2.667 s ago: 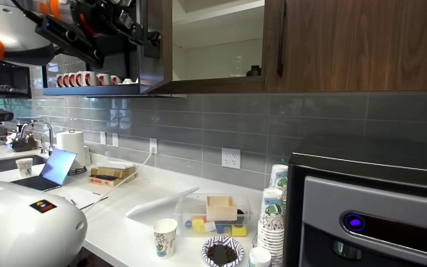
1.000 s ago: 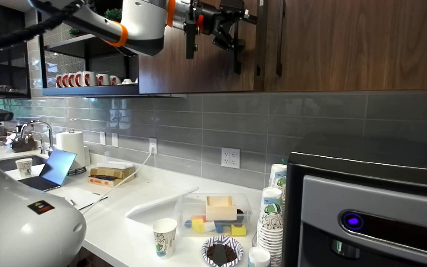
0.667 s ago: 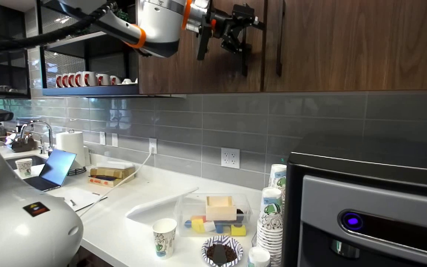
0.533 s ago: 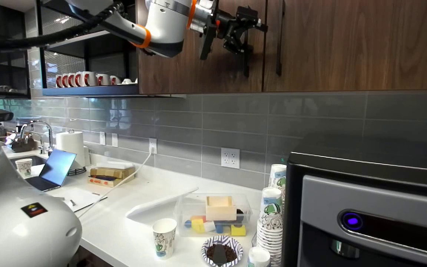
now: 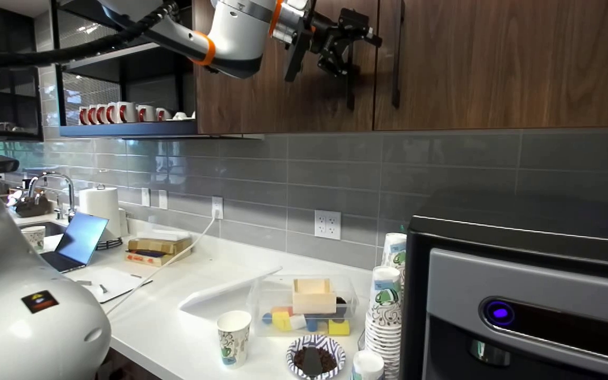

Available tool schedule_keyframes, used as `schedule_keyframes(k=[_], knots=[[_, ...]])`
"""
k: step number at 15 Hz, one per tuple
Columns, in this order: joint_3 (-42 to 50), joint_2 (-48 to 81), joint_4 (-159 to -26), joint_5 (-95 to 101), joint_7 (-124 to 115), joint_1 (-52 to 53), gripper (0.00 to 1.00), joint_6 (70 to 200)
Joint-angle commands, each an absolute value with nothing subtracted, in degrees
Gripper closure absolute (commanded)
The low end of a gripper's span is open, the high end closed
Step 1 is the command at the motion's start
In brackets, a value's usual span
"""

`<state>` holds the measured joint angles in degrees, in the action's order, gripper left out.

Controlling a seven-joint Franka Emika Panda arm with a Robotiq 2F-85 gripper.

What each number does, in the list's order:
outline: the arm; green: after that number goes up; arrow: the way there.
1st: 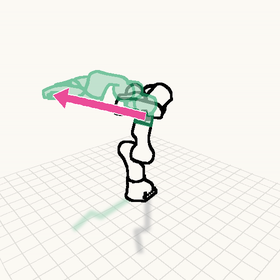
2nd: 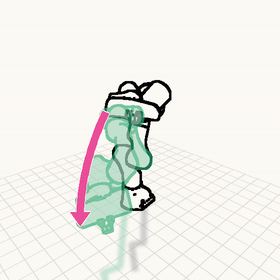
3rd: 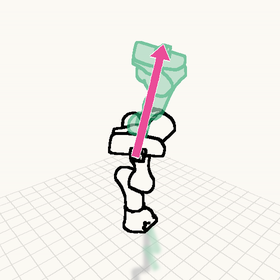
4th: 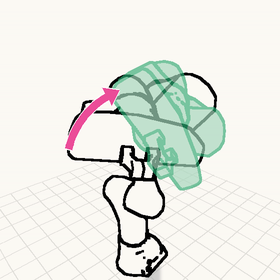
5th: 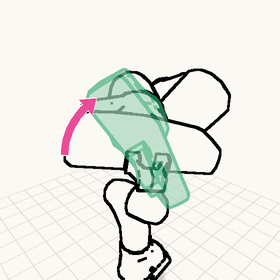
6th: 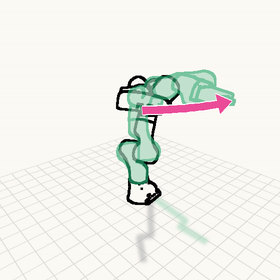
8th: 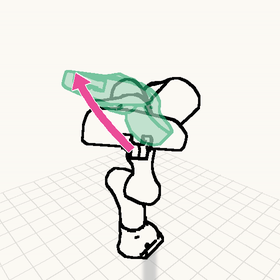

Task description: Partially open the cupboard's left door, then close it

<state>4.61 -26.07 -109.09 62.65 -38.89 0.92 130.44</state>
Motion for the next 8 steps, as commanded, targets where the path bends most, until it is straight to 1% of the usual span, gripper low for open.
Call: schedule_keyframes(k=[1, 5, 8], knots=[[0.01, -27.32, -110.01, 60.15, -37.17, 1.05, 0.0, 132.42], [-4.17, -28.16, -111.36, 60.02, -36.48, 2.04, 0.0, 132.24], [-8.83, -29.05, -111.82, 59.72, -38.22, 1.73, 0.0, 127.54]])
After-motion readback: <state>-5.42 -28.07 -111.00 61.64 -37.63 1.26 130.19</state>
